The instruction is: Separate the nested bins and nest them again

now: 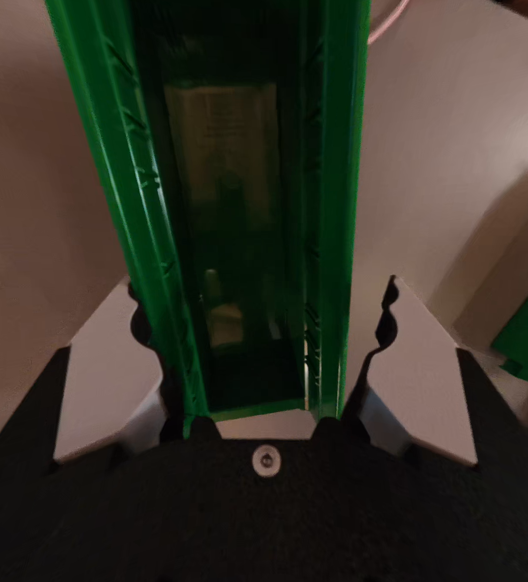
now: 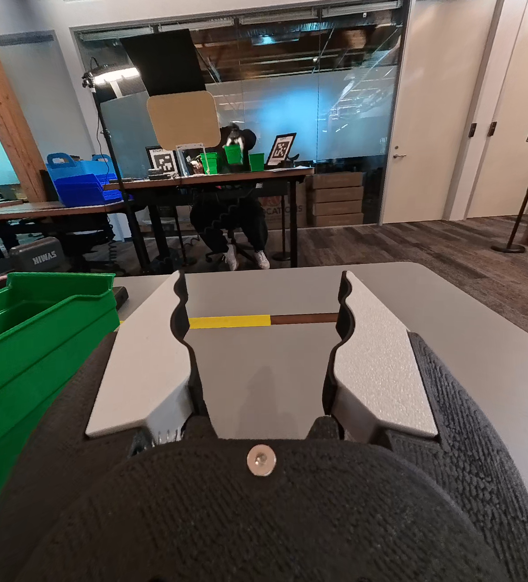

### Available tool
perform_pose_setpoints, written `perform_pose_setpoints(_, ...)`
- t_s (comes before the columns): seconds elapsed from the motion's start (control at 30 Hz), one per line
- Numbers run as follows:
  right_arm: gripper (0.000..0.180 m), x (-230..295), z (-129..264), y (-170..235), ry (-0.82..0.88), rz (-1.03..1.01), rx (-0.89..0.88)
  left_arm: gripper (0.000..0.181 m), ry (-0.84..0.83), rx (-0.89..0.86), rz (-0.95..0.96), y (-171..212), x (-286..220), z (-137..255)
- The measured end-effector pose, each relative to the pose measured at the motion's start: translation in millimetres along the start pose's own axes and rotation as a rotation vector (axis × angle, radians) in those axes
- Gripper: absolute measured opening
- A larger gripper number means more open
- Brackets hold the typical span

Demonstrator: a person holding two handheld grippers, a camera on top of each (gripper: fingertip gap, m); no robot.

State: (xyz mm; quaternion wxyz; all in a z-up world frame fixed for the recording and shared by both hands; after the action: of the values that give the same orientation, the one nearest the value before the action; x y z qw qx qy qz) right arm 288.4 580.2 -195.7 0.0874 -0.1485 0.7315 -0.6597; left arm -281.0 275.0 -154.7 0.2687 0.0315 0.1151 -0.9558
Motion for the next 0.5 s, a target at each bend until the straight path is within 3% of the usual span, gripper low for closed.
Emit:
perform_pose_setpoints(0.03,0.096,0,0,0,-0.001,-0.001,0.001,0.126,-0.044,0.009,-0.008,0,5,1)
perform_pose_setpoints(0.13,0.096,1,-1,0,-0.003,0.001,0.004,0.113,-0.046,0.027,-0.003,0,7,5)
perform_pose_setpoints(0.5,0.096,0,-2,1,-0.004,-0.013,0.011,0.107,-0.006,0.089,0.057,4,13,13)
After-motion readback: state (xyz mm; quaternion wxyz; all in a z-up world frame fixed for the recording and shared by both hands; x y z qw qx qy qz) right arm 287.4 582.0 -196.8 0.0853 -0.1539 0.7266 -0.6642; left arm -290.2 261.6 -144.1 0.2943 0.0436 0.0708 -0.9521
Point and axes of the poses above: each gripper's, where its closed fingertips meet, z back along the fingers, y out of its underside, x = y × z across the jaws, the point moved 4 cm from there along z, back along the fingers
